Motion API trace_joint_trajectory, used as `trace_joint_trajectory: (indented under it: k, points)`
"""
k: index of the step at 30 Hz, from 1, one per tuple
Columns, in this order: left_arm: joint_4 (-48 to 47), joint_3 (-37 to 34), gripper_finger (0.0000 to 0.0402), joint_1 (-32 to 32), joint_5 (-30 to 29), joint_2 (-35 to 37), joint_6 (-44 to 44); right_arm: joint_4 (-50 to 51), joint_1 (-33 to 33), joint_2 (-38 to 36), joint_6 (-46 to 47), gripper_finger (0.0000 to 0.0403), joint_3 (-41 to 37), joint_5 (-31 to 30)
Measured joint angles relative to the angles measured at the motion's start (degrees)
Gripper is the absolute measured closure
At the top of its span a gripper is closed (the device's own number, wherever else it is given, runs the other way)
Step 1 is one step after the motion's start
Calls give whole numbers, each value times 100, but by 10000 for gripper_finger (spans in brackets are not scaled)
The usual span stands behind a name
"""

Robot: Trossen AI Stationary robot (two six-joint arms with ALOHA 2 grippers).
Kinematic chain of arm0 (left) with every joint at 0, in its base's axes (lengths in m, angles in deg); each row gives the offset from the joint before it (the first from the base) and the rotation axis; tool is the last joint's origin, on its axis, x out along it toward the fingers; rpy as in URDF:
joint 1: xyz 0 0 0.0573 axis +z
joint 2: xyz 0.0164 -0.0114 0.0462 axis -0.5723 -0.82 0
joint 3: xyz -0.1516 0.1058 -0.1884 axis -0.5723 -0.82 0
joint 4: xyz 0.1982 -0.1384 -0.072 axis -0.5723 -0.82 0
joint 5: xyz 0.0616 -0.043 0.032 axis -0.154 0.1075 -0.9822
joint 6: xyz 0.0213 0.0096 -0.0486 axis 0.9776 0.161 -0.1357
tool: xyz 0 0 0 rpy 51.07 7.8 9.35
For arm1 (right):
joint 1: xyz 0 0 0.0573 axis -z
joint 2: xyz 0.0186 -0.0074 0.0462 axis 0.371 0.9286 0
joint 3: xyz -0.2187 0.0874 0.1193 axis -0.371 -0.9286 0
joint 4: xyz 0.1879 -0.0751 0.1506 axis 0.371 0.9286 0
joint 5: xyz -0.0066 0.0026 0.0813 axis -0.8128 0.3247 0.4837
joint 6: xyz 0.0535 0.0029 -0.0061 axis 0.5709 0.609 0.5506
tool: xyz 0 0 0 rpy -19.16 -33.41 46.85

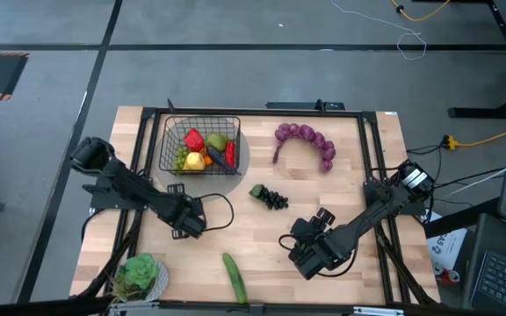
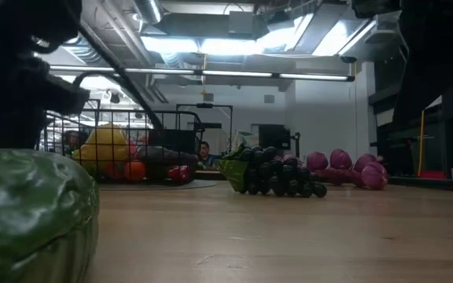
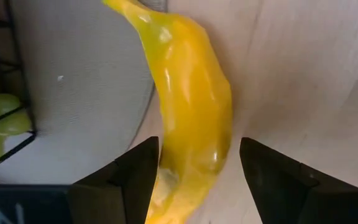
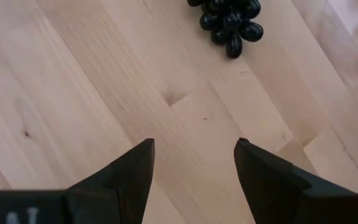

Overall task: Build produce basket
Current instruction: Put the banana into the wire basket

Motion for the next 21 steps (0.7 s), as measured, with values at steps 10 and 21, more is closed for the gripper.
trace_joint_trajectory:
  k: [10,21]
  points:
    - [84,35,195,-7,139,-444,-226,-105,-2,0,-2,181,0,0]
    - [133,319,295,1,233,-509,-342,-129,-2,0,-4,181,0,0]
